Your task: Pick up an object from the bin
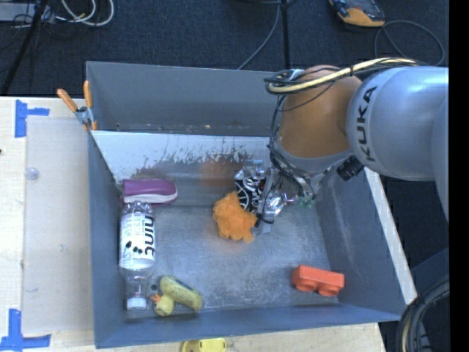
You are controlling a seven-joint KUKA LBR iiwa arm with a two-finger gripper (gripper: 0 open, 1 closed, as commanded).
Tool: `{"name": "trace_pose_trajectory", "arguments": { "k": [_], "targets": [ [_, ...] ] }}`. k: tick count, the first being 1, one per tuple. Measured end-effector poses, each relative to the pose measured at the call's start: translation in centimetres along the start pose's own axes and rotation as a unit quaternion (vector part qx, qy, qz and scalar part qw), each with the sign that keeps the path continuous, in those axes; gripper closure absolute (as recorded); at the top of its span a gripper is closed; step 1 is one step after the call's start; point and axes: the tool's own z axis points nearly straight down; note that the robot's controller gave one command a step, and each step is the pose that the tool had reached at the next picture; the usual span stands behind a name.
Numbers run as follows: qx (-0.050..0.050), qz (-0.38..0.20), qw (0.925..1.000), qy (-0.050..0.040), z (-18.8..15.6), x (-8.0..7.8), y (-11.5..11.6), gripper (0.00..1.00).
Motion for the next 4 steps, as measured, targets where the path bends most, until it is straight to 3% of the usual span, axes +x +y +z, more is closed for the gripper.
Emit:
{"name": "trace_pose_trajectory", "arguments": {
  "k": [1,2,3,4],
  "targets": [
    [0.000,0.033,0.9994,-0.0026,5.9,0.5,-0.2,0.00],
    [0.001,0.044,0.9990,0.0042,4.5,0.9,0.0,0.00],
    [0.000,0.042,0.9991,-0.0050,2.1,-0.1,-0.9,0.00],
    [0.000,0.034,0.9994,0.0036,0.2,1.6,1.9,1.00]
  ]
}}
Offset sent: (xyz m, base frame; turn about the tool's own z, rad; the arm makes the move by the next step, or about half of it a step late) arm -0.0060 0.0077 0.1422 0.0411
